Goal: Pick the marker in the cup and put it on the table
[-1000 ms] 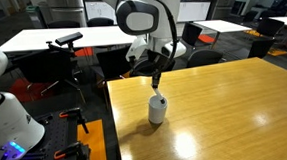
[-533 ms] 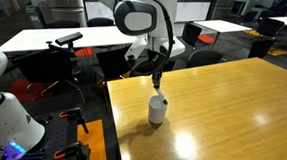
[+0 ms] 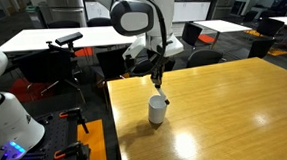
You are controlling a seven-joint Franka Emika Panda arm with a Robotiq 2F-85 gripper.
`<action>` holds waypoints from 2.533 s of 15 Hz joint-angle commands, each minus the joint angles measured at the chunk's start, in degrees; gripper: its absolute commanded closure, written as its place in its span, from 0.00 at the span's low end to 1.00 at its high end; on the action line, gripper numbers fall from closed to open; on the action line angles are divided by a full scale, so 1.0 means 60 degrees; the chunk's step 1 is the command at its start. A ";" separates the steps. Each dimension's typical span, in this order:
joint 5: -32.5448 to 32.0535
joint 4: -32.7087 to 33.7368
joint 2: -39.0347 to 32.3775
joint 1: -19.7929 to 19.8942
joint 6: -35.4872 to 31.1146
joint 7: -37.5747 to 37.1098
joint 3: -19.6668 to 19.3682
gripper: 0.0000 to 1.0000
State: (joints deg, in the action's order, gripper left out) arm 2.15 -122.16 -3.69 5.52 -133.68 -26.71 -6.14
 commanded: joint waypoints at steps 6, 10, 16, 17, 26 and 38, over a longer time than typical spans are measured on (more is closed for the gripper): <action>-0.1039 -0.0623 0.0426 0.0066 -0.1146 -0.2612 -0.0363 0.95; -0.1748 -0.0627 0.0333 0.0151 -0.1264 -0.4070 -0.0552 0.95; -0.2617 -0.0476 0.0032 0.0284 -0.1204 -0.6088 -0.0779 0.95; -0.2735 -0.0442 -0.0037 0.0303 -0.1201 -0.6413 -0.0802 0.95; -0.3185 0.0325 -0.1201 0.0276 -0.0911 -0.8640 -0.1255 0.95; -0.3077 0.2003 -0.3014 0.0007 -0.0121 -0.9976 -0.1768 0.95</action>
State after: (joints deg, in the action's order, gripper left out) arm -15.51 -114.64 -18.44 6.86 -137.92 -83.88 -15.47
